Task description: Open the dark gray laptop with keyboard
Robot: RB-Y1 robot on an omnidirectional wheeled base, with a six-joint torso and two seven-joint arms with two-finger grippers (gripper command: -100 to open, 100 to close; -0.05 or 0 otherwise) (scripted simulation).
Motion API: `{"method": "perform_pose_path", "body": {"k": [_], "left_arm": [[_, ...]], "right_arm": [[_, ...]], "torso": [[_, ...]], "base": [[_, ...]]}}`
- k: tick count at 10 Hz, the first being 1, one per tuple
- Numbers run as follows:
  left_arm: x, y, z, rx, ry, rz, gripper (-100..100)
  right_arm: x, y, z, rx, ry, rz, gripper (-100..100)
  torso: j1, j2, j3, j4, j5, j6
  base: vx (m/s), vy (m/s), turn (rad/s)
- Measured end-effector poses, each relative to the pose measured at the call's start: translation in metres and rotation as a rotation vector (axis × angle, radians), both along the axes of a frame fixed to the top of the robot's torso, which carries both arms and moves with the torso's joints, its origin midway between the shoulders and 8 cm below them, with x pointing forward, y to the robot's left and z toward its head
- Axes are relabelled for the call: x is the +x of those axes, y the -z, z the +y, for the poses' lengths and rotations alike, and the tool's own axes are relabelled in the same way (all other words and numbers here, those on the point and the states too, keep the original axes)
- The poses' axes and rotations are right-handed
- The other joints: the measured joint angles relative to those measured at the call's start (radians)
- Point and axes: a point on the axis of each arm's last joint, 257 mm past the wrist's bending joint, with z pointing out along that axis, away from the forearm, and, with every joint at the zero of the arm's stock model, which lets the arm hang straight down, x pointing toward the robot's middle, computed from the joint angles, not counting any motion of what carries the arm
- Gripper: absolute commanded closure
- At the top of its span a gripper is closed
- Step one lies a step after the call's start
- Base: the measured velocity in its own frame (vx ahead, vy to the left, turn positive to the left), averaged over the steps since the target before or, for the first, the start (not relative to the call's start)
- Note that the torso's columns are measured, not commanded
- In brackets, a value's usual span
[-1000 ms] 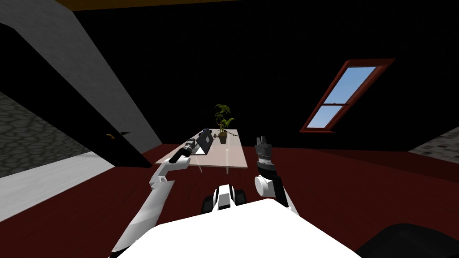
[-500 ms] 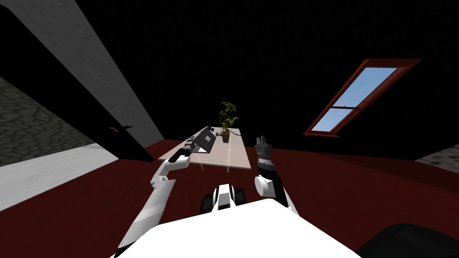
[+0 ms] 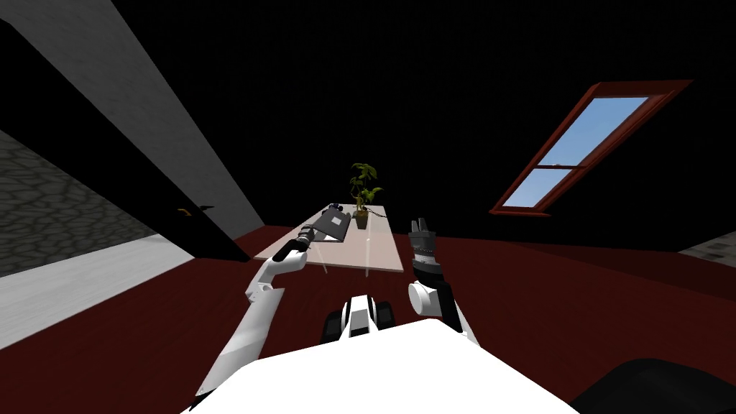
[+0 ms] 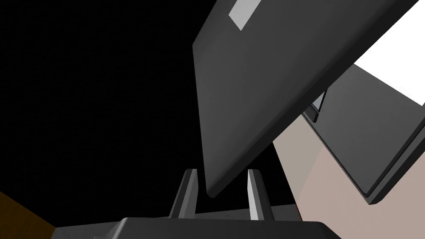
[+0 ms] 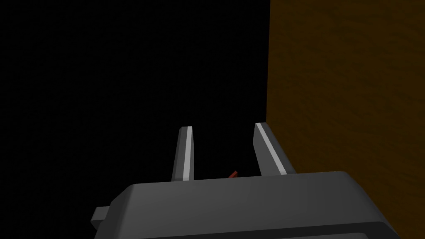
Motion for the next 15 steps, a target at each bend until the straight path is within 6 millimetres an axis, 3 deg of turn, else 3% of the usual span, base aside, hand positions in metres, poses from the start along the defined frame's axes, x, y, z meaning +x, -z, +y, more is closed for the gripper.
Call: {"method": "perform_pose_path", "body": {"k": [1,2,11,12,15], "left_arm": [[0.001,0.006,-0.007,-0.052,0.004,0.006,100],[0.001,0.008,-0.007,-0.060,0.004,0.010,-100],[-0.008,-0.042,-0.001,-0.060,0.001,0.010,-100],[-0.008,-0.042,-0.001,-0.061,0.001,0.012,0],[-0.009,-0.038,-0.001,-0.062,0.000,0.020,0]], "right_arm": [[0.000,0.000,0.000,0.000,0.000,0.000,0],[0.000,0.000,0.000,0.000,0.000,0.000,0],[0.000,0.000,0.000,0.000,0.000,0.000,0],[0.000,0.000,0.000,0.000,0.000,0.000,0],[0.000,0.000,0.000,0.000,0.000,0.000,0]], "torso": [[-0.001,0.000,0.000,0.000,0.000,0.000],[-0.010,0.002,0.001,0.001,-0.003,0.001],[-0.007,0.001,0.000,0.000,-0.001,0.002],[-0.007,0.001,0.000,0.000,-0.002,0.002],[-0.009,0.002,0.001,0.001,-0.003,0.002]], "base": [[0.006,0.089,-0.008],[0.010,0.021,0.000],[0.009,-0.005,-0.003],[0.000,0.000,0.000],[0.000,0.000,0.000]]}}
